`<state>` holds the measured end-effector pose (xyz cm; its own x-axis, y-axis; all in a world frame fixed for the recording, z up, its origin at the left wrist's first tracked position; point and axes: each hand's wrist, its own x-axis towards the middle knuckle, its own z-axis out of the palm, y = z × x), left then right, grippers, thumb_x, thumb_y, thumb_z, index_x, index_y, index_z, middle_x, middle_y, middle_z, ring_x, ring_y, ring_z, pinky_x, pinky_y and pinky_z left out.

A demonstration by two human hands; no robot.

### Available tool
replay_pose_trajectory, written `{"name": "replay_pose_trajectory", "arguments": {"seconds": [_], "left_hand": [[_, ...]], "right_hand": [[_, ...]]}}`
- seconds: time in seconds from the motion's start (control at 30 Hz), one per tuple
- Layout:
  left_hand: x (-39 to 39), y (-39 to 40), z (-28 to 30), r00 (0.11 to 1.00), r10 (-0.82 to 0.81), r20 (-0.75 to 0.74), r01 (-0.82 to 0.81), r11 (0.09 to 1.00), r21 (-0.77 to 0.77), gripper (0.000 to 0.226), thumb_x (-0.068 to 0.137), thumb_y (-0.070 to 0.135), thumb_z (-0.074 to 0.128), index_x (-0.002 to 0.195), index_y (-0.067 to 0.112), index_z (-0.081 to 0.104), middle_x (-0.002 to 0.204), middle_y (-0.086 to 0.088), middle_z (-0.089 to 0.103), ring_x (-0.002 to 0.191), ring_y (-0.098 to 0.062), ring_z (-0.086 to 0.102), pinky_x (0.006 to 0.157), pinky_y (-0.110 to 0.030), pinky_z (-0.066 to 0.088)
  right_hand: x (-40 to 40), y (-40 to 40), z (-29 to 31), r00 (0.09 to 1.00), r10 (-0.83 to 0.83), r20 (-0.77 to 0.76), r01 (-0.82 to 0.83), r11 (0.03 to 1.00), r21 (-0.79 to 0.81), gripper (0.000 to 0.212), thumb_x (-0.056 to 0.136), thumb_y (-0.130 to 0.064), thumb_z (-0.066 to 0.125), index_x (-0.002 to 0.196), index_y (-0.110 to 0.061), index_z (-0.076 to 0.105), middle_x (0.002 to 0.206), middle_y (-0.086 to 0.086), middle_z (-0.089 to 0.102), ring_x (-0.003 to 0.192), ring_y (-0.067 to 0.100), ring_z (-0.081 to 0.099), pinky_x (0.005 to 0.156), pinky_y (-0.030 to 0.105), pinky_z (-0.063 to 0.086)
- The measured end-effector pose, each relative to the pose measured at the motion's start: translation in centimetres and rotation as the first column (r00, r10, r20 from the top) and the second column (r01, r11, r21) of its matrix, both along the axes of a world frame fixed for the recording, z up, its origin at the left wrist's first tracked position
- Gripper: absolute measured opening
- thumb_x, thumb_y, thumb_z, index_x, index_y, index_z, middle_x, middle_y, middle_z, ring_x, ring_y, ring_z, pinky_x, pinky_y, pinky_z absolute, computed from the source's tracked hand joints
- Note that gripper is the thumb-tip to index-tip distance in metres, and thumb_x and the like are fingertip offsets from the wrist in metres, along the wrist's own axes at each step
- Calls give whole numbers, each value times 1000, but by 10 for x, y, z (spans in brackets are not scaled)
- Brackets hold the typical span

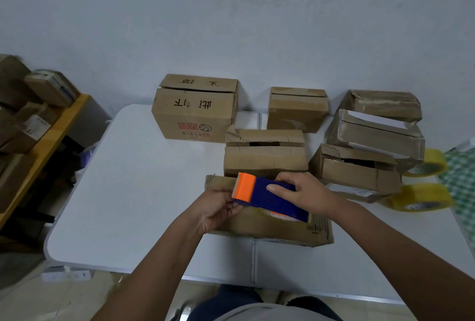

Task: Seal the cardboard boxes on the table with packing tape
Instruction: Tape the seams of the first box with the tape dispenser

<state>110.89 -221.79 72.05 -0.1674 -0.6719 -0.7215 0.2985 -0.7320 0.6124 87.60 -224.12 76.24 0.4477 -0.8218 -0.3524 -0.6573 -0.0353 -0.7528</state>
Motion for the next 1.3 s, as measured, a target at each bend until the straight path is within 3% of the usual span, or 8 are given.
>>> {"name": "replay_pose_trajectory", "arguments": {"seconds": [0.13, 0.3, 0.47, 0.63, 0.8, 1.0, 1.2, 1.3], "left_hand": [[20, -8, 2, 999, 39, 31, -38, 999, -10, 13, 99, -1, 52, 95, 0, 64, 85, -13, 64, 80, -17, 62, 61, -24, 57], [34, -11, 4, 1000, 10, 27, -9, 1000, -27, 11, 98, 1, 55, 98, -1, 66, 85, -12, 65, 81, -17, 65, 76, -29, 58], [26, -14, 10, 968, -153, 199, 171, 982, -76, 34, 97, 41, 60, 87, 8, 62, 82, -8, 62, 84, -19, 59, 84, -30, 52], [23, -4, 2, 901, -95, 422, 176, 972, -156, 11, 95, 14, 65, 91, 7, 71, 95, -10, 70, 92, -20, 65, 84, -32, 56], [29, -4, 6, 937, -80, 341, 117, 989, -90, 13, 95, 5, 59, 97, 1, 71, 94, -15, 73, 90, -23, 69, 81, -31, 58], [64, -21, 11, 772, -464, 434, 555, 826, -104, 18, 88, 0, 69, 106, -3, 72, 103, -15, 74, 94, -22, 73, 76, -25, 58], [77, -35, 15, 683, -537, 495, 669, 732, -129, 18, 91, 4, 68, 107, 4, 76, 92, -10, 76, 79, -17, 70, 73, -24, 57], [72, -35, 14, 668, -490, 561, 658, 741, -135, 16, 94, 9, 65, 104, 9, 77, 89, -3, 75, 73, -10, 64, 69, -21, 53]], "right_hand": [[-4, -5, 4, 999, 3, -35, -2, 1000, 28, 40, 86, -61, 50, 104, -27, 61, 93, -10, 69, 81, 4, 67, 66, 17, 50], [-9, -10, 6, 994, 30, -105, -27, 999, 31, 37, 90, -57, 51, 107, -26, 61, 94, -8, 69, 82, 6, 67, 67, 18, 52], [-8, -13, 3, 984, 53, -171, -54, 999, -4, 40, 89, -60, 51, 106, -25, 62, 93, -6, 68, 83, 9, 66, 72, 24, 54], [-7, -12, 1, 979, 68, -190, -75, 997, -30, 42, 88, -63, 48, 104, -25, 61, 95, -6, 67, 84, 8, 64, 75, 26, 55], [0, -15, 0, 964, 127, -234, -143, 988, -53, 50, 86, -67, 45, 105, -24, 62, 92, -6, 67, 81, 7, 64, 72, 26, 54], [3, -19, -1, 950, 178, -257, -187, 982, -12, 43, 86, -67, 48, 101, -28, 60, 90, -9, 65, 83, 6, 63, 77, 27, 54], [6, -17, 2, 953, 173, -248, -181, 983, -9, 41, 90, -61, 49, 105, -25, 61, 93, -8, 65, 83, 6, 63, 71, 20, 50], [7, -17, 4, 954, 154, -259, -162, 987, -11, 40, 90, -60, 50, 104, -25, 61, 93, -7, 65, 83, 6, 63, 70, 20, 50]]}}
